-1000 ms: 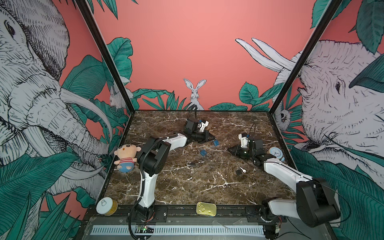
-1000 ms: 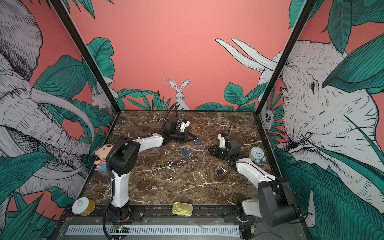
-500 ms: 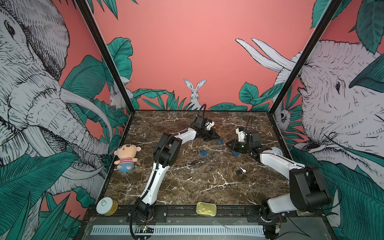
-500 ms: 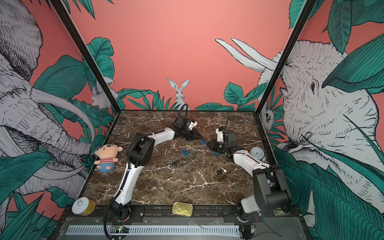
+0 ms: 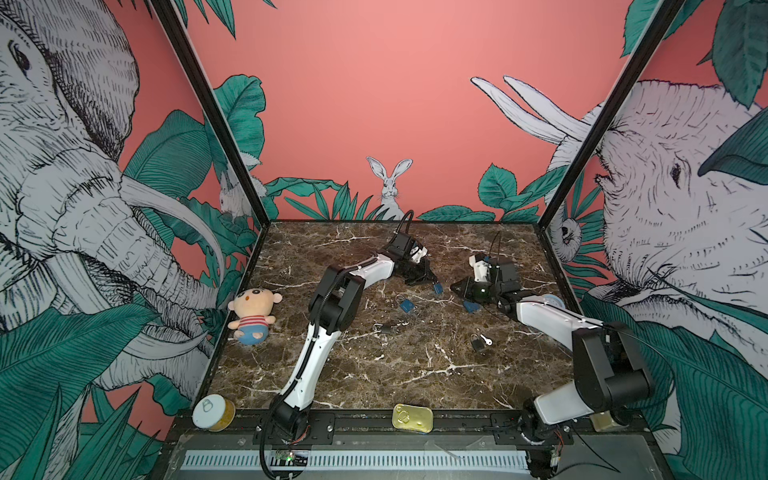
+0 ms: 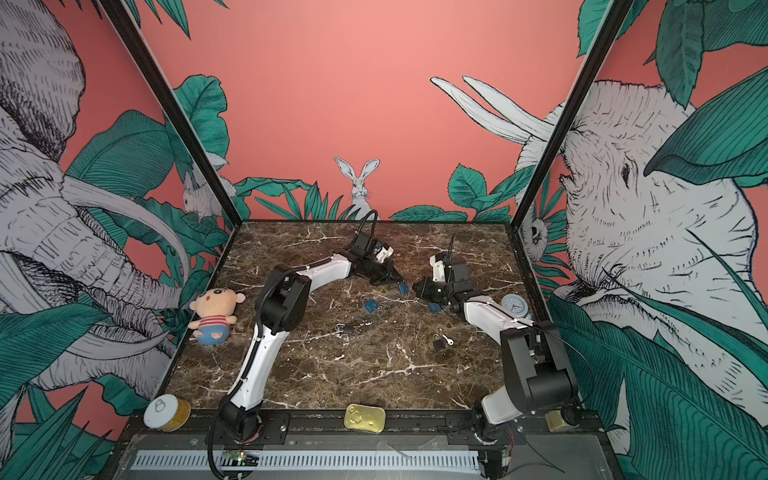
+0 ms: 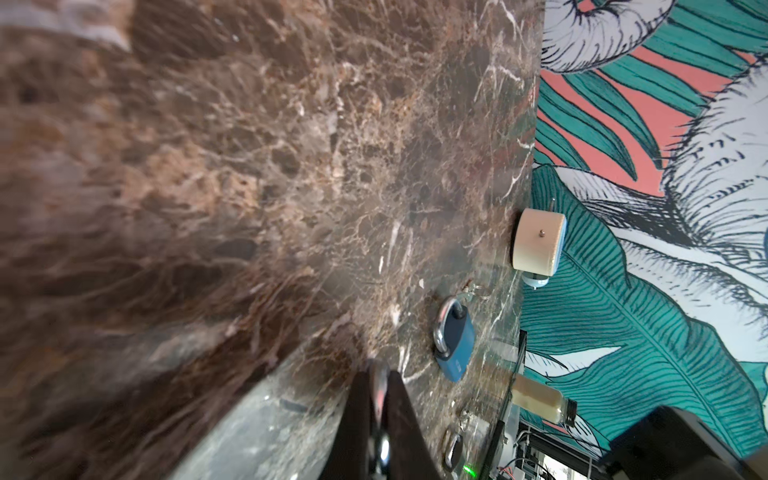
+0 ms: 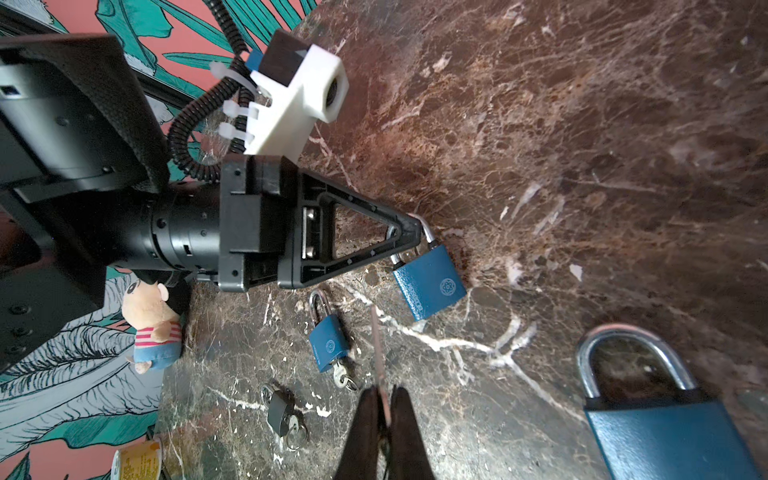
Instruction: Lock with the key
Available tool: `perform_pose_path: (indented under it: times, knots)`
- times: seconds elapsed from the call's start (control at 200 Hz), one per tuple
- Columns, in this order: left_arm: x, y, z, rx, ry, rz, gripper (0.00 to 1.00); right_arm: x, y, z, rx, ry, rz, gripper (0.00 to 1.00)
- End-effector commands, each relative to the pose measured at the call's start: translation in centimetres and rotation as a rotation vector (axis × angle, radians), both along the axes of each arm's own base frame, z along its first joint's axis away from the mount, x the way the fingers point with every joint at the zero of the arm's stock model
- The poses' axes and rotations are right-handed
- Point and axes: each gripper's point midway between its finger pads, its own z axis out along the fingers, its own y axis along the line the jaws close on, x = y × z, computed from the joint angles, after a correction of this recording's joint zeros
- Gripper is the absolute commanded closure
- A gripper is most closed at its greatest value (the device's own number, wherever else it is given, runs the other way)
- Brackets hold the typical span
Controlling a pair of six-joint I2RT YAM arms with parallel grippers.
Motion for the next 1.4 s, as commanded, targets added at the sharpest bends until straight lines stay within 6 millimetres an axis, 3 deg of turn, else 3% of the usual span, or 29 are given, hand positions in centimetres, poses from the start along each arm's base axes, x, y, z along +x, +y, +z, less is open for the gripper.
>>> perform_pose_path:
  times: [0.0,0.395,0.615,0.63,0.7,1.02,1.395]
  knots:
    - [0.2,-0.4,1.1,-0.004,-0.015,-0.003,0.89,0.7,0.1,1.0,0.009,-0.044,0.008,1.00]
    - [1.4,1.4,1.4,0.035,-0.053,0.064,0.74,1.1,0.0,-0.8,0.013,-0.006,-0.023,1.00]
    - [1.9,2.8,2.3,0.031,-0.073,0.096,0.72,1.9,0.1,-1.4,0.001,-0.008,-0.042,1.00]
    - [1.9,2.9,2.4,0.031,-0.075,0.097,0.72,2.0,0.1,-2.2,-0.006,0.011,-0.043,1.00]
    - [2.0,3.4,2.5,0.032,-0.081,0.107,0.72,2.3,0.2,-2.8,-0.015,0.020,-0.044,1.00]
    - [2.5,6.3,4.8,0.006,-0.118,0.164,0.71,4.1,1.7,-4.3,-0.032,0.039,-0.032,1.00]
    - [1.5,7.8,8.3,-0.072,-0.151,0.192,0.71,5.6,2.8,-5.8,-0.028,0.062,-0.038,1.00]
